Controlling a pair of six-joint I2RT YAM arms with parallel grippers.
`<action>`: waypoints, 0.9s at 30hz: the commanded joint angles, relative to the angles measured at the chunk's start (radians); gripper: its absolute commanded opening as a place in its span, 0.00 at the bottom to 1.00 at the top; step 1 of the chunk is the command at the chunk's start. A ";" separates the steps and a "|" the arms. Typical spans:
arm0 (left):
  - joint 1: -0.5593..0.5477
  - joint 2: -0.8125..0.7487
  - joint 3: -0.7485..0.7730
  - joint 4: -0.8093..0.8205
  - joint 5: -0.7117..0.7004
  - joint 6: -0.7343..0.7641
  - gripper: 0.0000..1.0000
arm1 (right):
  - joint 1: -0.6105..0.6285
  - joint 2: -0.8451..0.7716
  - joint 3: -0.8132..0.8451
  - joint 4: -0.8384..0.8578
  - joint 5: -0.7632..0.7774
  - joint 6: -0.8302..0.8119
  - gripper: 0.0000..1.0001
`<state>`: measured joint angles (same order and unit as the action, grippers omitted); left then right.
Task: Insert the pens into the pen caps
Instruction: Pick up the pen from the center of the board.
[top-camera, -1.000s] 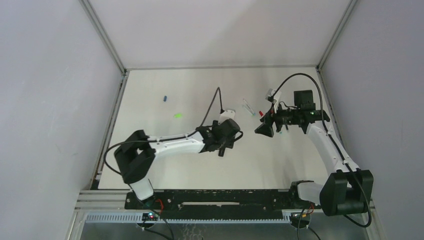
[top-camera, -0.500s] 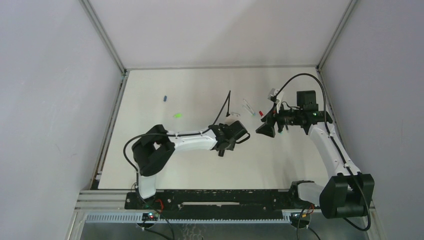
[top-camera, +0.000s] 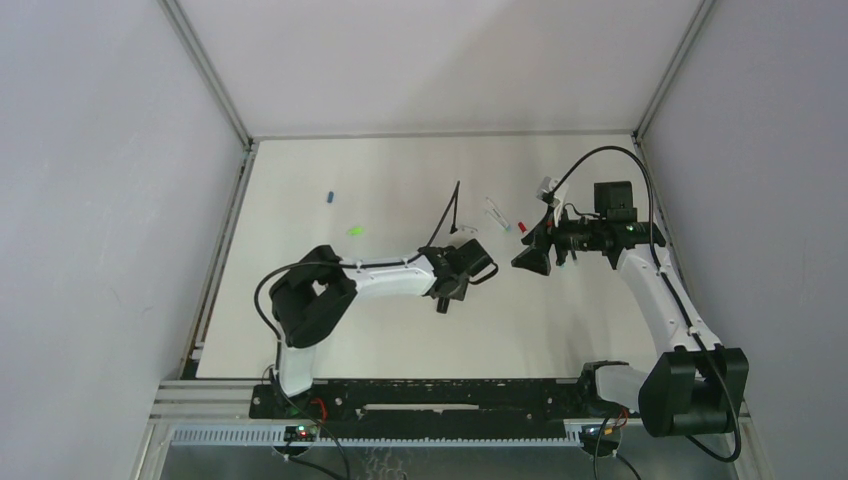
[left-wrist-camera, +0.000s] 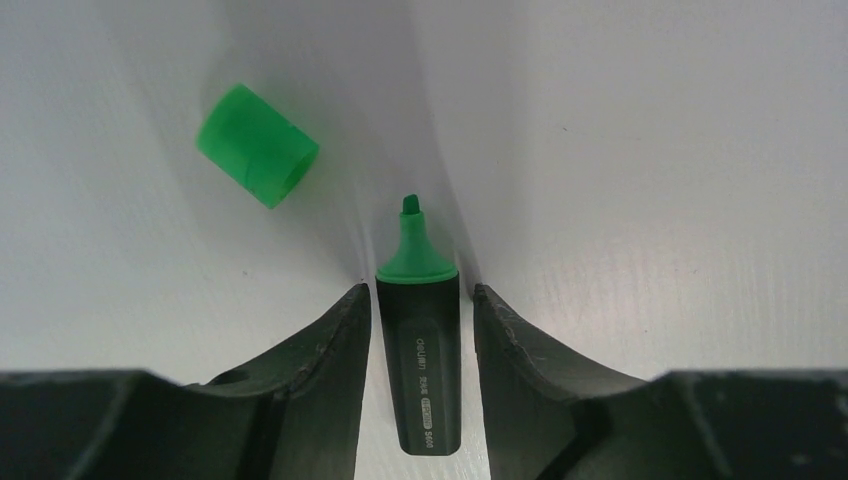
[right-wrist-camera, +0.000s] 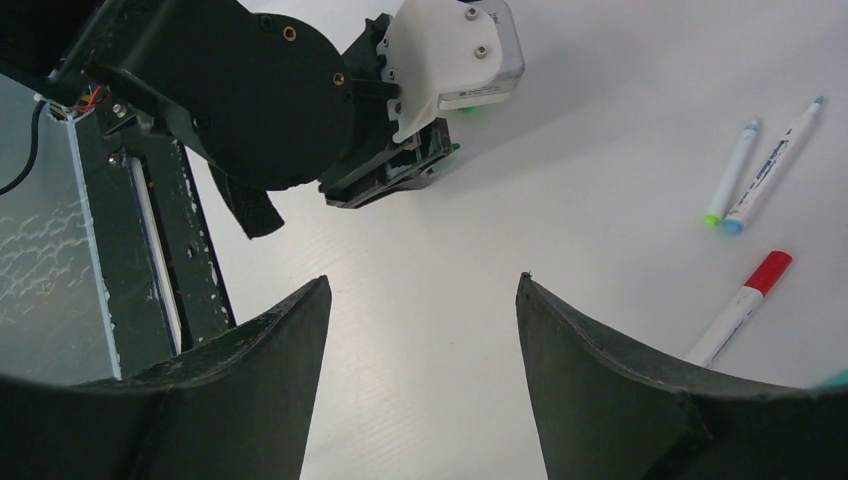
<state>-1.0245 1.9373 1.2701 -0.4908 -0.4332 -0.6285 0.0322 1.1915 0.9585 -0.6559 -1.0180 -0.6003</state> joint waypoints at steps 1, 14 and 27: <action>0.006 0.018 0.044 -0.018 0.038 -0.006 0.47 | -0.006 -0.004 0.040 -0.005 -0.030 -0.013 0.76; 0.006 0.015 0.000 -0.017 0.072 -0.023 0.26 | -0.006 0.006 0.040 -0.019 -0.064 -0.016 0.75; -0.005 -0.433 -0.234 0.246 0.026 -0.033 0.00 | -0.006 0.052 0.040 -0.045 -0.170 0.002 0.69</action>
<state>-1.0237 1.7283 1.1618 -0.4320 -0.4019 -0.6327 0.0322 1.2396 0.9585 -0.6933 -1.1168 -0.6006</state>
